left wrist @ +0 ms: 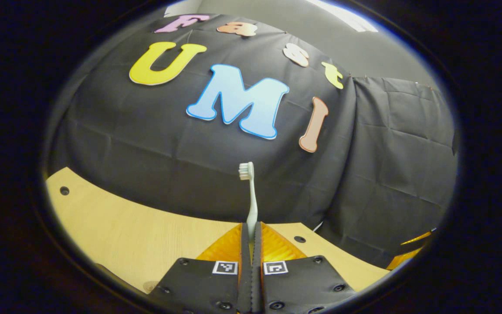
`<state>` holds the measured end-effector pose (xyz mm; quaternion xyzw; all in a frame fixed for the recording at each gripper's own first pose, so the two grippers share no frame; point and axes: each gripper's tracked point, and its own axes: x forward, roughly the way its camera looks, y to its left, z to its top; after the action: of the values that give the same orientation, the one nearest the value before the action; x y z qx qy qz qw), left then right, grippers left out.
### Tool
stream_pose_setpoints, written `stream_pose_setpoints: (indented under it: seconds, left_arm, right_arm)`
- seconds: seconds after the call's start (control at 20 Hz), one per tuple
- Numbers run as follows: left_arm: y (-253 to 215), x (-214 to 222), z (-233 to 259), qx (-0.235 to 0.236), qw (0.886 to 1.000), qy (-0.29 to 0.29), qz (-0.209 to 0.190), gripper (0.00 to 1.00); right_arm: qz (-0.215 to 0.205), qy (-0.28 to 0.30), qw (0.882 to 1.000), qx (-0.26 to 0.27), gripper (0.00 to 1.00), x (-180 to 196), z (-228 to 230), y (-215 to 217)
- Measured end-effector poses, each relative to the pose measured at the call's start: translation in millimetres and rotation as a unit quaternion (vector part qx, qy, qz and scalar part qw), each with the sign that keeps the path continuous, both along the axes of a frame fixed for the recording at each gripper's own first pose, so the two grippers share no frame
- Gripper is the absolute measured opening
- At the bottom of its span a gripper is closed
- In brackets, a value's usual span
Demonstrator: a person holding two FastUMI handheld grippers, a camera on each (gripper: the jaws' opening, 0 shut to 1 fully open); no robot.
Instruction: Put the toothbrush and toothpaste on the desktop into the cup, then pick up the cup and place it on the coaster on the desktop.
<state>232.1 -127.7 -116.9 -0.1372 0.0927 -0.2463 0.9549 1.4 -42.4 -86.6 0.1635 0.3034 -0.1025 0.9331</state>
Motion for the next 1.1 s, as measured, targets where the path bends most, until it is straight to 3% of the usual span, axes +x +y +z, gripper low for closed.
stream_pose_setpoints:
  seconds: [0.25,0.6,0.7,0.75,0.8,0.85,1.0,1.1]
  left_arm:
    - [-4.3,-8.1,-27.7,0.023,0.999,0.022,-0.008,0.06]
    - [-4.2,-19.4,-42.0,0.046,0.998,0.042,-0.013,0.12]
    - [-3.1,-21.5,-43.7,0.054,0.997,0.046,-0.011,0.07]
    - [0.5,-22.6,-44.6,0.058,0.997,0.05,-0.007,0.18]
    - [2.1,-25.2,-45.9,0.057,0.997,0.055,-0.007,0.18]
    - [5.7,-27.4,-46.0,0.056,0.997,0.06,-0.003,0.24]
    - [17.4,-35.4,-45.0,0.054,0.996,0.069,0.011,0.21]
    - [29.0,-40.1,-41.2,0.062,0.995,0.07,0.025,0.27]
  right_arm:
    - [0.005,0.001,1.0,0.011,0.82,4.0,-5.1,3.6]
    - [0.022,0.005,1.0,0.018,0.82,4.8,-8.9,10.8]
    - [0.025,0.003,1.0,0.018,0.82,4.5,-8.8,12.0]
    - [0.027,0.002,0.999,0.019,0.82,4.7,-8.4,12.8]
    - [0.03,0.0,0.999,0.02,0.82,6.1,-7.2,13.4]
    - [0.032,-0.001,0.999,0.02,0.82,6.5,-7.4,14.4]
    - [0.045,-0.004,0.999,0.021,0.82,10.3,-5.7,20.5]
    - [0.057,-0.003,0.998,0.025,0.82,11.7,-6.4,29.0]
